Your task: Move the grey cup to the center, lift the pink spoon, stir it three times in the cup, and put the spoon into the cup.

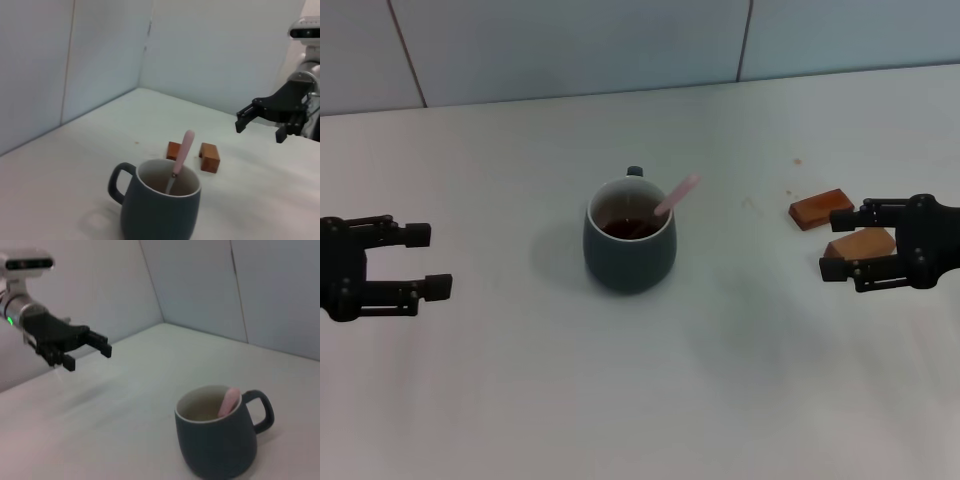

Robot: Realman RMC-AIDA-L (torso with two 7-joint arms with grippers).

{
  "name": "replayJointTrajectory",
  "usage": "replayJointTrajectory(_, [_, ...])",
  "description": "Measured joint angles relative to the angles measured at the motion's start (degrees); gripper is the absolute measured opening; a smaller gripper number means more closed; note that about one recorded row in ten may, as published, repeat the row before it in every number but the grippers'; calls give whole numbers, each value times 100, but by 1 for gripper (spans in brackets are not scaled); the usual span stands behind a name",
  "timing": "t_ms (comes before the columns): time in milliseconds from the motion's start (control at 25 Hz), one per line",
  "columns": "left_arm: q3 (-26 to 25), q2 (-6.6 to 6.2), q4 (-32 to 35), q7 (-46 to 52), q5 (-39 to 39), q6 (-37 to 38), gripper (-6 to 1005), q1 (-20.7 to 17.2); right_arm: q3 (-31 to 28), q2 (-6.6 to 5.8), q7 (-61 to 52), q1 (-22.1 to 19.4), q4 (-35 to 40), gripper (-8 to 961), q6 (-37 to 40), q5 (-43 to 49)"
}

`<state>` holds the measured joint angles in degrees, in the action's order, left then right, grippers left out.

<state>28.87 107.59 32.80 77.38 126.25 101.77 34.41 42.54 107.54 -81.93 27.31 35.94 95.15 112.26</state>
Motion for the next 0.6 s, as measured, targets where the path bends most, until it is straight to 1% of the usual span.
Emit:
replayJointTrajectory(160, [28, 0, 26, 161, 90, 34, 819, 99, 8, -37, 62, 65, -34, 818, 4, 71])
replayJointTrajectory(280, [31, 1, 50, 237, 105, 35, 819, 146, -14, -39, 132, 76, -32, 818, 13, 79])
replayJointTrajectory(600, [40, -46, 136, 352, 111, 77, 819, 190, -13, -49, 157, 79, -32, 818, 70, 86])
